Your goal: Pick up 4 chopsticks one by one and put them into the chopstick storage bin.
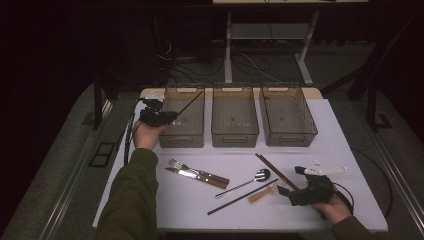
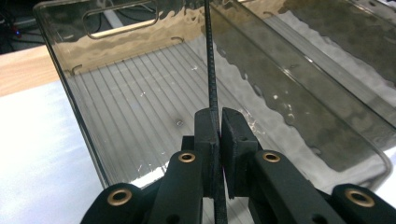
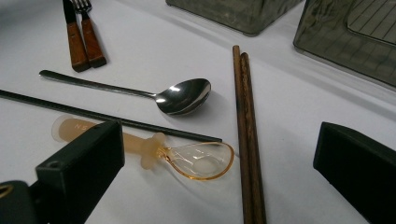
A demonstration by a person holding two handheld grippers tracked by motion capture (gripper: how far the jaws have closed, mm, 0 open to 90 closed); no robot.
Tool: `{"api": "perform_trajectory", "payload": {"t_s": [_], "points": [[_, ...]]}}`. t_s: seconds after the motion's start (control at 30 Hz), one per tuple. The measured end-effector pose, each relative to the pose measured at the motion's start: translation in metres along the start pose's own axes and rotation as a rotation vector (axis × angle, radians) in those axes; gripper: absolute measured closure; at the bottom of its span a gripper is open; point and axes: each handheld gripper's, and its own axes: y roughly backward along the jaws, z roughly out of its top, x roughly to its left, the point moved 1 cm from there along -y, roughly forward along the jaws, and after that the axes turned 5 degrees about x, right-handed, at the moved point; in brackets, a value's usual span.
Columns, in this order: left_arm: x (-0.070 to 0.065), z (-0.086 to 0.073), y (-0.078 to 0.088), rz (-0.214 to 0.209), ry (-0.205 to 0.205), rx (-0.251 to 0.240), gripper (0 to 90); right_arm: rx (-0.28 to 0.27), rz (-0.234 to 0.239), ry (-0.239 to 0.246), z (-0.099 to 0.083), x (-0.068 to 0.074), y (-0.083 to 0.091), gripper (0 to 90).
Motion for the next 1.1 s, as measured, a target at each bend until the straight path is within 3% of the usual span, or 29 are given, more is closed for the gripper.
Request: {"api": "perform_trajectory", "payload": {"t_s": [0.2, 0.3, 0.37, 0.5, 0.9, 1.1], "points": [[0.002, -0.002, -0.009, 0.015, 0.013, 0.04, 85.2, -0.003, 0.0, -0.004, 0.0, 0.0, 0.0, 1.5], [0.001, -0.003, -0.011, 0.016, 0.015, 0.031, 83.4, -0.004, -0.001, -0.005, 0.0, 0.0, 0.001, 1.6], [-0.001, -0.002, -0.011, 0.033, 0.012, 0.024, 73.1, -0.004, 0.0, -0.003, 0.0, 0.0, 0.001, 1.5], [-0.004, 0.0, -0.008, 0.034, -0.005, 0.005, 62.3, -0.005, 0.001, 0.001, 0.0, 0.0, 0.001, 1.5], [-0.022, 0.002, 0.019, -0.051, -0.074, -0.074, 44.4, -0.001, -0.001, 0.001, 0.0, 0.0, 0.001, 1.5], [-0.041, -0.004, 0.029, -0.096, -0.117, -0.071, 37.9, -0.017, -0.012, -0.002, -0.002, -0.001, 0.002, 1.5]]}}
